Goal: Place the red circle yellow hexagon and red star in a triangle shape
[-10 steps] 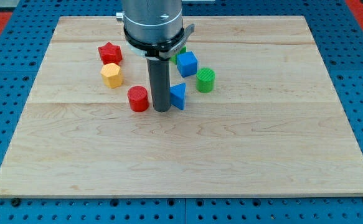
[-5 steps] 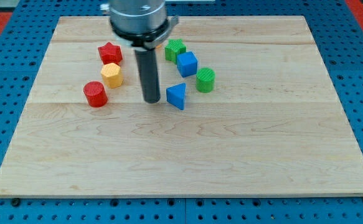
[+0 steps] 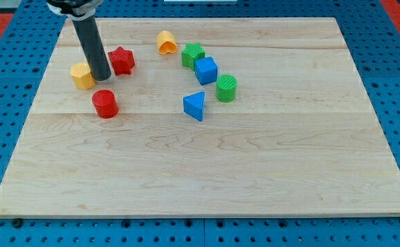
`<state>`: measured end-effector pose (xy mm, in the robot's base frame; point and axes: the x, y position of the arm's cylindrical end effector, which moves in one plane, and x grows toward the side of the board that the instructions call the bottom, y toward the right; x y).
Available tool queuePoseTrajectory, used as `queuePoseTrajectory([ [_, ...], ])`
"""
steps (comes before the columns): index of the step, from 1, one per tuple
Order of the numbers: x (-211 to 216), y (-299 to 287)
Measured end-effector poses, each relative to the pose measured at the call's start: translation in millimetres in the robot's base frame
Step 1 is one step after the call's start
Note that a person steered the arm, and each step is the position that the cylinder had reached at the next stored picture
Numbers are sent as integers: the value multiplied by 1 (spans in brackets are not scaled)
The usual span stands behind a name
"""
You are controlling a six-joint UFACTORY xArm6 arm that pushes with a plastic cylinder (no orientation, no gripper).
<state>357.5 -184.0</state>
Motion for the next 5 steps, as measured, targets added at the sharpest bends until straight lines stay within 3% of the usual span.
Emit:
queuePoseTrajectory([
  [2,-29,38],
  [4,-79,31],
  [5,-83,35],
])
